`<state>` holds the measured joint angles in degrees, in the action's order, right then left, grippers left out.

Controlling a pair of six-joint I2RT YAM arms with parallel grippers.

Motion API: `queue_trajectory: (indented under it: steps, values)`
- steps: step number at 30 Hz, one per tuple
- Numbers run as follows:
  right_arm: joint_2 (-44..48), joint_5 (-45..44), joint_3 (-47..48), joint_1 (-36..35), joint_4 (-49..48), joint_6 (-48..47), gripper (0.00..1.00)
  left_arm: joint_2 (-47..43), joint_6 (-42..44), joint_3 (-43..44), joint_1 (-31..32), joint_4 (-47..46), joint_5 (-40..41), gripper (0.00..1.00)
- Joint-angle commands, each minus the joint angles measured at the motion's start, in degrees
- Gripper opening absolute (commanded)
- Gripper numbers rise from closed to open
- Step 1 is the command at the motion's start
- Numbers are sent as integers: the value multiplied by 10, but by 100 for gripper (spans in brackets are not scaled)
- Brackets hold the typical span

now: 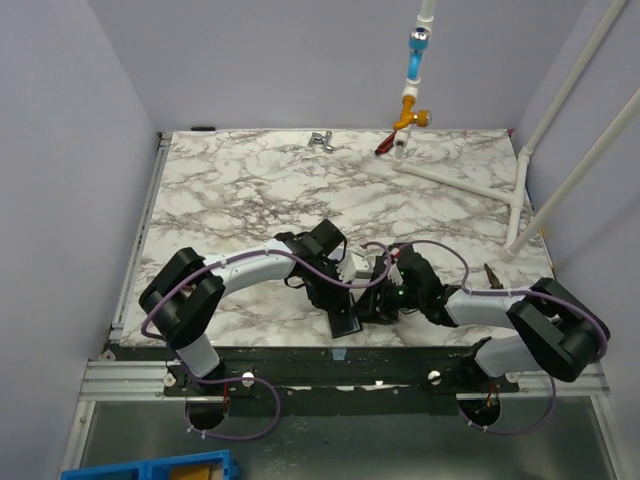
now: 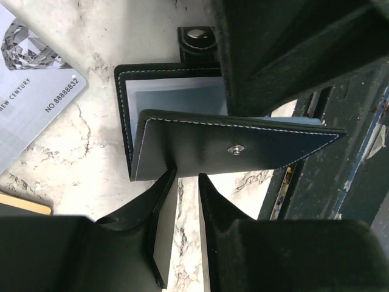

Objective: Put the credit cards into the card holder
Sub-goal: Close the card holder at the center of the board.

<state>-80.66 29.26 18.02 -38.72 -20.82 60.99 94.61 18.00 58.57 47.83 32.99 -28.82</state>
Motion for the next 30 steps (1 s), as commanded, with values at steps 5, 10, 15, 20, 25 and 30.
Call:
queue_trajectory:
  steps: [5,10,15,20,25,30]
  values:
    - [90,-97,27,4,181,-45,54,11,-5,29,16,4,22,22]
    - [134,-138,26,4,243,-58,53,26,-1,35,31,8,28,22]
    - [160,-168,29,4,267,-67,50,39,6,43,41,15,39,21]
    - [165,-187,40,4,284,-80,49,45,12,47,50,19,63,21]
    - [180,-173,43,3,258,-108,50,37,16,50,52,21,63,21]
    - [172,-174,36,-8,253,-129,52,20,25,44,52,24,65,21]
